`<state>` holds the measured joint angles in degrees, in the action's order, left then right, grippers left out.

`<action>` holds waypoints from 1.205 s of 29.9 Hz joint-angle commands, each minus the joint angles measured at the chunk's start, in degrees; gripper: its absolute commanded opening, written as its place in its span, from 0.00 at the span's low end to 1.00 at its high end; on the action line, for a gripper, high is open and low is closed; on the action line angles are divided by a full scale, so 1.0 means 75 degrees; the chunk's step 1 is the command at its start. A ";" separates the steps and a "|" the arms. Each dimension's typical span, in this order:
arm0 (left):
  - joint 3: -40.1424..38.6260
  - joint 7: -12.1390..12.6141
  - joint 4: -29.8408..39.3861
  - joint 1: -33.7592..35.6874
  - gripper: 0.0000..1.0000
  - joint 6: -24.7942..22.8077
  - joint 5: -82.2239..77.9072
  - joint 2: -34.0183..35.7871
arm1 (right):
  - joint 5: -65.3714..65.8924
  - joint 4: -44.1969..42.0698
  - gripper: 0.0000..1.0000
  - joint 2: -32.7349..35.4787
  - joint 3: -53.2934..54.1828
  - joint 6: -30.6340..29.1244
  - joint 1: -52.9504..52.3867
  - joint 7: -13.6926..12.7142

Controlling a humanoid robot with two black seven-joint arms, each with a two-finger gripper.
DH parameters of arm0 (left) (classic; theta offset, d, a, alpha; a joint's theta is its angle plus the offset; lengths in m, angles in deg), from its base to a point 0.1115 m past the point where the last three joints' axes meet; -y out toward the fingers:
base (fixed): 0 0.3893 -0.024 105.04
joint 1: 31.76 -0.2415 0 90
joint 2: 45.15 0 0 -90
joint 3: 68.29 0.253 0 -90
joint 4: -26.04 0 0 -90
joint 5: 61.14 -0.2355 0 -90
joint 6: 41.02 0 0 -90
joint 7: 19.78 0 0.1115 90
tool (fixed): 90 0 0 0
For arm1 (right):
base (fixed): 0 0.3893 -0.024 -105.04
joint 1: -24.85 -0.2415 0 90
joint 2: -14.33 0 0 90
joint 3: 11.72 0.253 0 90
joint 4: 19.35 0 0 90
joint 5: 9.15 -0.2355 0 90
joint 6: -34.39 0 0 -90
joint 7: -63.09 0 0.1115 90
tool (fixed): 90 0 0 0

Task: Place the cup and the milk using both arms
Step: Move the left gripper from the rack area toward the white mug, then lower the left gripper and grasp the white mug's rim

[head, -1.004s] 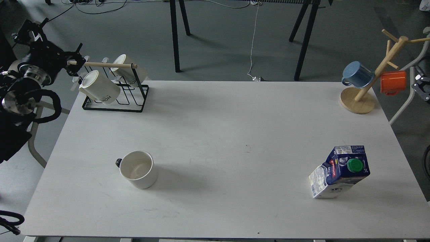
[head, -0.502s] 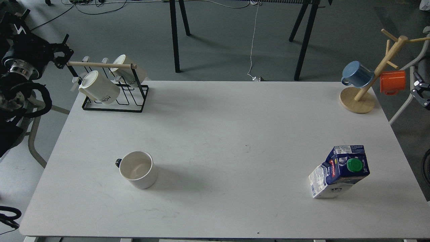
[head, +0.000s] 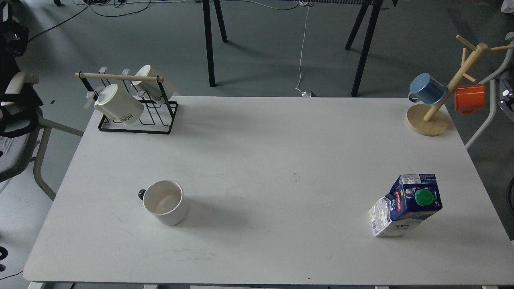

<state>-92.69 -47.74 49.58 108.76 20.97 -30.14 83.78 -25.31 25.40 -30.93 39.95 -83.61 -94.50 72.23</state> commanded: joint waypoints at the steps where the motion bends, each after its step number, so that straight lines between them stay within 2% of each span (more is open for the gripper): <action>1: 0.0101 -0.0005 -0.0045 -0.0173 1.00 0.0000 -0.1313 0.0222 | 0.0009 -0.0013 0.99 -0.0001 -0.0010 0.0000 0.0011 0.0000; 8: 0.0042 -0.0005 0.0036 0.0235 1.00 0.0000 -0.6257 0.1207 | 0.0021 -0.0037 0.99 -0.0001 -0.0022 0.0000 0.0081 0.0000; 11: 0.0043 -0.0005 0.0526 0.0645 1.00 0.0000 -0.9162 0.1418 | 0.0021 -0.0037 0.99 -0.0013 -0.0022 0.0000 0.0105 0.0000; 14: 0.0007 -0.0005 0.1964 0.0717 1.00 0.0000 -1.1381 0.1793 | 0.0021 -0.0049 0.99 -0.0024 -0.0022 0.0000 0.0129 0.0000; 19: 0.0253 -0.0005 0.5093 0.0506 1.00 0.0000 -1.3982 0.2460 | 0.0021 -0.0095 0.99 -0.0024 -0.0010 0.0000 0.0140 0.0012; 21: 0.0323 -0.0005 0.5915 0.0413 1.00 0.0065 -1.5060 0.2637 | 0.0021 -0.0119 0.99 -0.0024 -0.0010 0.0000 0.0164 0.0000; 23: 0.0347 -0.0005 0.6328 0.0307 1.00 0.0520 -1.6313 0.2649 | 0.0021 -0.0119 0.99 -0.0024 -0.0010 0.0000 0.0222 0.0000; 29: 0.0324 -0.0005 0.6412 -0.0513 0.99 0.1541 -1.9715 0.2264 | 0.0021 -0.0119 0.99 -0.0024 -0.0010 0.0000 0.0351 0.0000; 36: 0.0265 -0.0005 0.6014 -0.1052 0.99 0.1612 -1.9871 0.1736 | 0.0021 -0.0107 0.99 -0.0024 0.0001 0.0000 0.0422 0.0012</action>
<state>-90.55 -47.80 96.41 102.21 32.90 -179.04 98.33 -25.15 24.54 -31.11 39.90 -83.61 -91.50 72.30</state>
